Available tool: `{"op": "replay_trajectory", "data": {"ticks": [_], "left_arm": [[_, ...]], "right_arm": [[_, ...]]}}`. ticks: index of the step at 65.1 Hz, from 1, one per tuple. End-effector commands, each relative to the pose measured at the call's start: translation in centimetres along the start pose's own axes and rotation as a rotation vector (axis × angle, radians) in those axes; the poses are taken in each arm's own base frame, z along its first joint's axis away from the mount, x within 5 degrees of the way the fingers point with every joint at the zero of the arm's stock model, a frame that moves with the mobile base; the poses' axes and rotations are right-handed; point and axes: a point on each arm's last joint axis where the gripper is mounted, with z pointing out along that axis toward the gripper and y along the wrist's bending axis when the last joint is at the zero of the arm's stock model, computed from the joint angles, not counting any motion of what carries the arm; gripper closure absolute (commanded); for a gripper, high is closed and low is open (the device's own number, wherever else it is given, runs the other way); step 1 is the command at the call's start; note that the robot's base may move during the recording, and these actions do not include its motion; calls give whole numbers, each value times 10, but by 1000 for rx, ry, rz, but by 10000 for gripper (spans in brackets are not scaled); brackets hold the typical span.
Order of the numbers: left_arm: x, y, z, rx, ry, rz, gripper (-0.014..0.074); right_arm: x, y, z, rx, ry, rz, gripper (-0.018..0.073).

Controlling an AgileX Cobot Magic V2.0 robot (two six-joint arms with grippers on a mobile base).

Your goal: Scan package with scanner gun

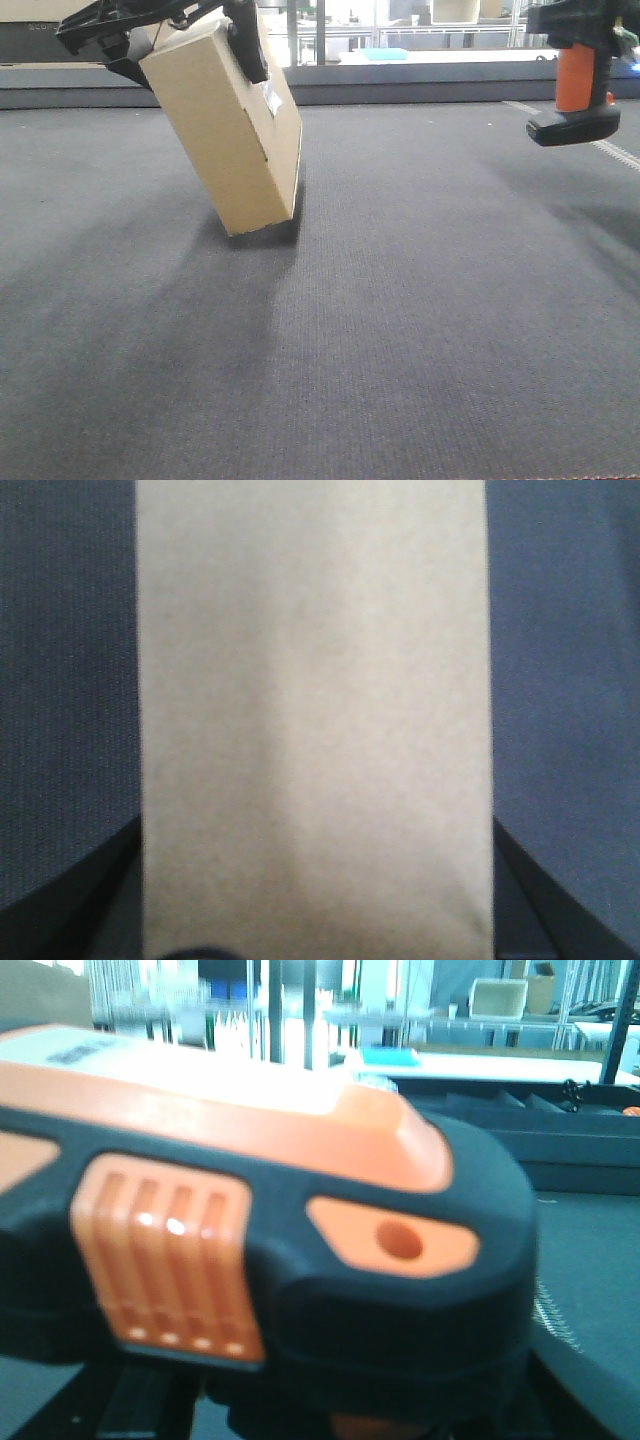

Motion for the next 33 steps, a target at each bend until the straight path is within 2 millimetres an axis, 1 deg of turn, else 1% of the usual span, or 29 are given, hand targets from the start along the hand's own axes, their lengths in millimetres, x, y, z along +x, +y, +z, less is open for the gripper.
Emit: {"op": "replay_trajectory", "data": {"ticks": [1,9,14,25,33], "left_arm": [[-2,-5,-3,21,-22,1,457],[-2,-4,-3,17,-24,6,457],[-2,-4,-3,17,-24,6,457],[-2,-4,-3,17,-24,6,457],[-2,-4,-3,17,-24,6,457]], "right_arm": [[-9,-2,-12,5,-141,61,443],[1,-3,-25,9,-159,68,443],[7,-4,-30,11,-160,140,443],[21,-5,-28,12,-159,200,443],[40,-4,-24,-2,-110,210,443]]}}
